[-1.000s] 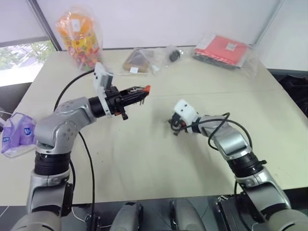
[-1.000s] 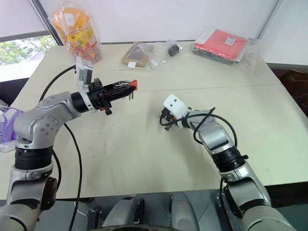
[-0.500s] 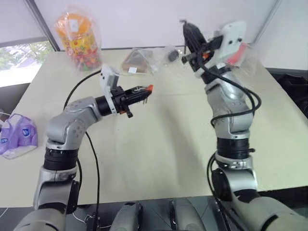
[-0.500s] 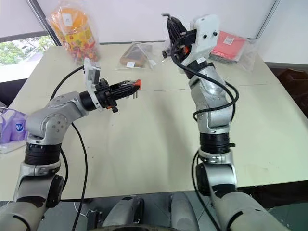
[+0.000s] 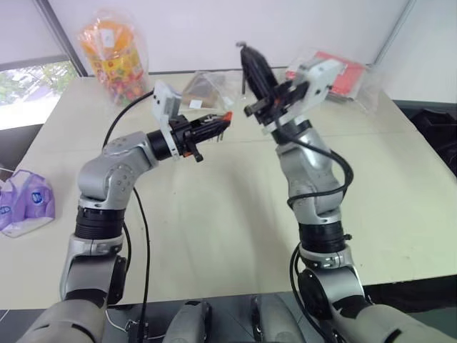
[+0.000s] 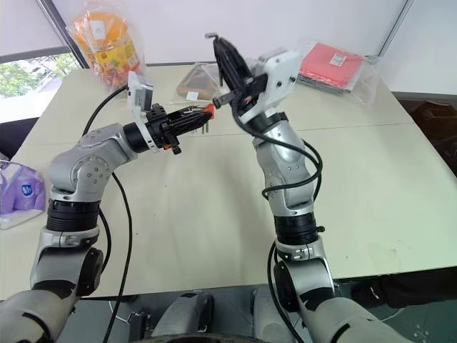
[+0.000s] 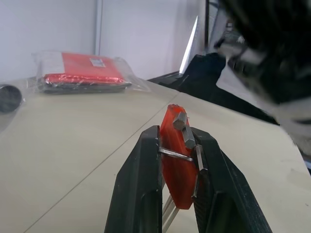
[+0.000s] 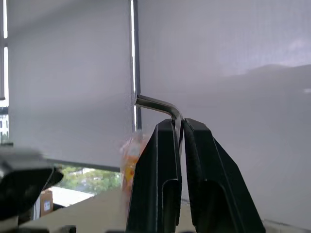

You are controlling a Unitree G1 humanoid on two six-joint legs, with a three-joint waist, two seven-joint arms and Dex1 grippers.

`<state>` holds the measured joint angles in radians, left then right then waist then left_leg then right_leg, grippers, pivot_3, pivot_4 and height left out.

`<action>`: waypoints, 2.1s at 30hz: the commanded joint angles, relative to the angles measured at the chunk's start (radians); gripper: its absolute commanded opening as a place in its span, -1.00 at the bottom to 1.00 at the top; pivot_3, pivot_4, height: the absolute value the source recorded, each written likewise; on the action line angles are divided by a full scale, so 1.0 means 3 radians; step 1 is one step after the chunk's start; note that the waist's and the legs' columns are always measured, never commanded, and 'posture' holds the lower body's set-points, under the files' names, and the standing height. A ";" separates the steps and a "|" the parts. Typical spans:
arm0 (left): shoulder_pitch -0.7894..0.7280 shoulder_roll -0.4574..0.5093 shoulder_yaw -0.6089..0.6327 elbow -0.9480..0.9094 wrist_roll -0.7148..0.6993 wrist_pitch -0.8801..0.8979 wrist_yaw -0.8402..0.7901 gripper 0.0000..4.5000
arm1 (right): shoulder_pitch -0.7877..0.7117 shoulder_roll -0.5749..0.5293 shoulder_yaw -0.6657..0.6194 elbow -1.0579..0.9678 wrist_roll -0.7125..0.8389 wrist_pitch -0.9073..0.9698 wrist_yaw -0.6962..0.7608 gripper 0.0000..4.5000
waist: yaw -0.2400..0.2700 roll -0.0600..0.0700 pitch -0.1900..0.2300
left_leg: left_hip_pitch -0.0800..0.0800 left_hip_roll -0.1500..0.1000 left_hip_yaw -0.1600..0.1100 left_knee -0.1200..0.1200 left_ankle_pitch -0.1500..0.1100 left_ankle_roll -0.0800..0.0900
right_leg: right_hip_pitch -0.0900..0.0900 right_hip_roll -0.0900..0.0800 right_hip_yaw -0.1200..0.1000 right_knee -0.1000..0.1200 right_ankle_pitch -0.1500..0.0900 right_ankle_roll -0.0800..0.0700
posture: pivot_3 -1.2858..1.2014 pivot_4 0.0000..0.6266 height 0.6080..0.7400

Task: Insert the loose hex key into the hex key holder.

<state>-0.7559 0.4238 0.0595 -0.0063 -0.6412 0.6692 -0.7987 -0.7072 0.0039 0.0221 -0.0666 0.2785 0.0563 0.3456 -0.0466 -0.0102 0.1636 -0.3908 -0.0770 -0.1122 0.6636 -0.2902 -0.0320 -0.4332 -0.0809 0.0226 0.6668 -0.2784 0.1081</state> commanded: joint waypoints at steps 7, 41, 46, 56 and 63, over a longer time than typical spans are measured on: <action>-0.0087 -0.0010 0.0067 -0.0064 -0.0019 -0.0054 0.0012 -0.88 | -0.0040 0.0028 0.0128 -0.0034 -0.0148 -0.0248 -0.0019 -0.98 | 0.0004 0.0000 0.0000 | 0.0000 0.0000 0.0000 0.0001 0.0000 0.0000 | 0.0000 0.0000 0.0000 0.0000 0.0000 0.0000 | 0.03 -0.52 1.00; -0.0076 -0.0076 0.0131 -0.0213 -0.0193 0.0050 0.0143 -0.88 | -0.0022 0.0007 0.0166 0.0130 -0.0263 -0.0373 0.0029 -0.98 | 0.0003 0.0000 0.0000 | 0.0000 0.0000 0.0000 0.0001 0.0000 0.0000 | 0.0000 0.0000 0.0000 0.0000 0.0000 0.0000 | 0.03 -0.52 1.00; -0.0084 -0.0080 0.0128 -0.0212 -0.0200 0.0051 0.0147 -0.88 | -0.0048 0.0020 0.0160 0.0190 -0.0271 -0.0421 0.0022 -0.98 | 0.0003 0.0000 0.0000 | 0.0000 0.0000 0.0000 0.0001 0.0000 0.0000 | 0.0000 0.0000 0.0000 0.0000 0.0000 0.0000 | 0.03 -0.52 1.00; -0.0059 -0.0081 0.0134 -0.0261 -0.0230 0.0075 0.0174 -0.88 | -0.0088 0.0043 0.0167 0.0244 -0.0269 -0.0481 -0.0005 -0.98 | 0.0003 0.0000 0.0000 | 0.0000 0.0000 0.0000 0.0001 0.0000 0.0000 | 0.0000 0.0000 0.0000 0.0000 0.0000 0.0000 | 0.03 -0.52 1.00; -0.0055 -0.0087 0.0135 -0.0267 -0.0244 0.0086 0.0188 -0.88 | -0.0084 0.0063 0.0185 0.0250 -0.0272 -0.0494 -0.0009 -0.98 | 0.0003 0.0000 0.0000 | 0.0000 0.0000 0.0000 0.0000 0.0000 0.0000 | 0.0000 0.0000 0.0000 0.0000 0.0000 0.0000 | 0.03 -0.52 1.00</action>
<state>-0.7560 0.3992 0.0730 -0.0454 -0.6898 0.6977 -0.7433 -0.7101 0.0138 0.0735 0.0241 0.1976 -0.0722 0.3435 -0.0457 -0.0102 0.1636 -0.3908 -0.0769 -0.1123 0.6638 -0.2902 -0.0321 -0.4331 -0.0809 0.0226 0.6668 -0.2784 0.1081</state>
